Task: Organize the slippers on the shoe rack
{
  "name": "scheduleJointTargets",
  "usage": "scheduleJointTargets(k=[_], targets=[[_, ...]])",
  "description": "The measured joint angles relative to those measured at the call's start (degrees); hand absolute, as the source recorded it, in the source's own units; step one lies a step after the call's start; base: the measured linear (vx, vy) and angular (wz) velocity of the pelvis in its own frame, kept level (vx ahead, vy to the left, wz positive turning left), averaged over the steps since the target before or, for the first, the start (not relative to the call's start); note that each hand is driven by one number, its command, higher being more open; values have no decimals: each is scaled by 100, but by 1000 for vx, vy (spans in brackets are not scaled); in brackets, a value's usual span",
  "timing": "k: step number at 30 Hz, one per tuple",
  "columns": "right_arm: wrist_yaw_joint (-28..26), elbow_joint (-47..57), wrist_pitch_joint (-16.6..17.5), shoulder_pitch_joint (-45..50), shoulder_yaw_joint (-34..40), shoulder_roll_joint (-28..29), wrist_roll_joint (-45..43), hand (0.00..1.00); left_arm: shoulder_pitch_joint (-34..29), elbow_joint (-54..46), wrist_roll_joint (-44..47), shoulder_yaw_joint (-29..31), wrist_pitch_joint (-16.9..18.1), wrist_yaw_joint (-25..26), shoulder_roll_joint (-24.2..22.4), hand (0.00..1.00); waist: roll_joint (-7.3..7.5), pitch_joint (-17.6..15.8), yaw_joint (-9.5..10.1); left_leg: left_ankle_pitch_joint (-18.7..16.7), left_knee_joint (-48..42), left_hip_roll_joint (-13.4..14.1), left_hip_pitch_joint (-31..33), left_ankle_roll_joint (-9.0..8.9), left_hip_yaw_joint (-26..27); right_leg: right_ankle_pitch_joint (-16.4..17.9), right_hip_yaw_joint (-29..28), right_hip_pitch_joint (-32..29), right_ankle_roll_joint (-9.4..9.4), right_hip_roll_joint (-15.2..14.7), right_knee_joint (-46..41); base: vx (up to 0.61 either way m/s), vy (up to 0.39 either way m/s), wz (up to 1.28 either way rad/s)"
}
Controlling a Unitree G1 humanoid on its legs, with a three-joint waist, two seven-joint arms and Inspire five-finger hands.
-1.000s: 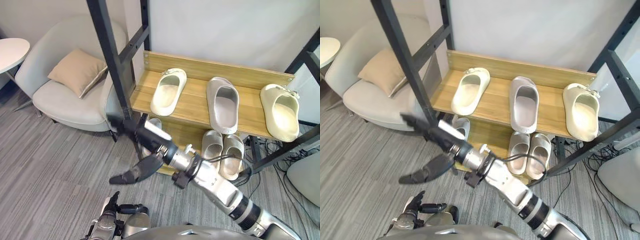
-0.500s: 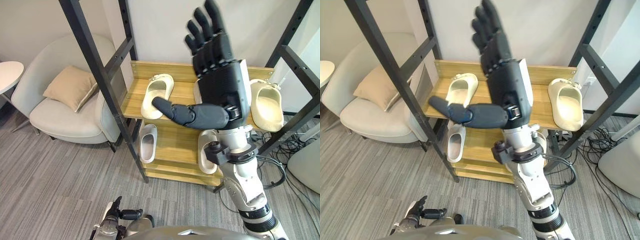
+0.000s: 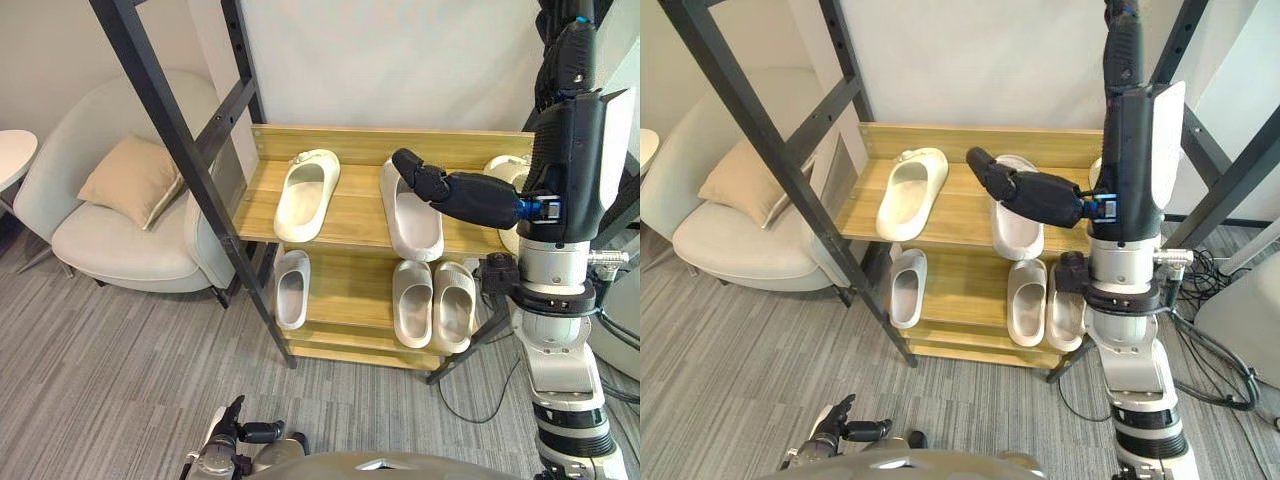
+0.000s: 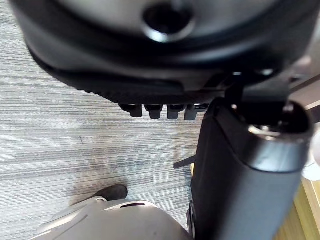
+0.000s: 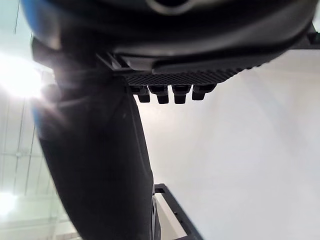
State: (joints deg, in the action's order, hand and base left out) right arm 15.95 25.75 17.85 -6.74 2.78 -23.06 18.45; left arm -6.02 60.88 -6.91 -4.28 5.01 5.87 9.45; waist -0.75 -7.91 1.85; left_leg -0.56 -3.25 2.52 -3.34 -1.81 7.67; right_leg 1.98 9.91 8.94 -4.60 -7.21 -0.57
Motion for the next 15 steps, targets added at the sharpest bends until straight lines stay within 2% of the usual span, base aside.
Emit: scheduleJointTargets(k=[7, 15], targets=[[73, -654, -371, 7, 6, -240, 547, 100, -42, -1, -1, 0, 1, -20, 34, 100, 70, 32, -41, 176, 363, -36, -75, 3, -3, 8, 6, -89, 4, -1, 4, 0, 0, 0], [88, -1396, -650, 10, -7, -623, 917, 100, -51, 8, 0, 0, 32, -26, 63, 100, 125, 43, -38, 178, 411, -63, -50, 4, -40, -6, 49, -86, -18, -6, 96, 0, 0, 0]])
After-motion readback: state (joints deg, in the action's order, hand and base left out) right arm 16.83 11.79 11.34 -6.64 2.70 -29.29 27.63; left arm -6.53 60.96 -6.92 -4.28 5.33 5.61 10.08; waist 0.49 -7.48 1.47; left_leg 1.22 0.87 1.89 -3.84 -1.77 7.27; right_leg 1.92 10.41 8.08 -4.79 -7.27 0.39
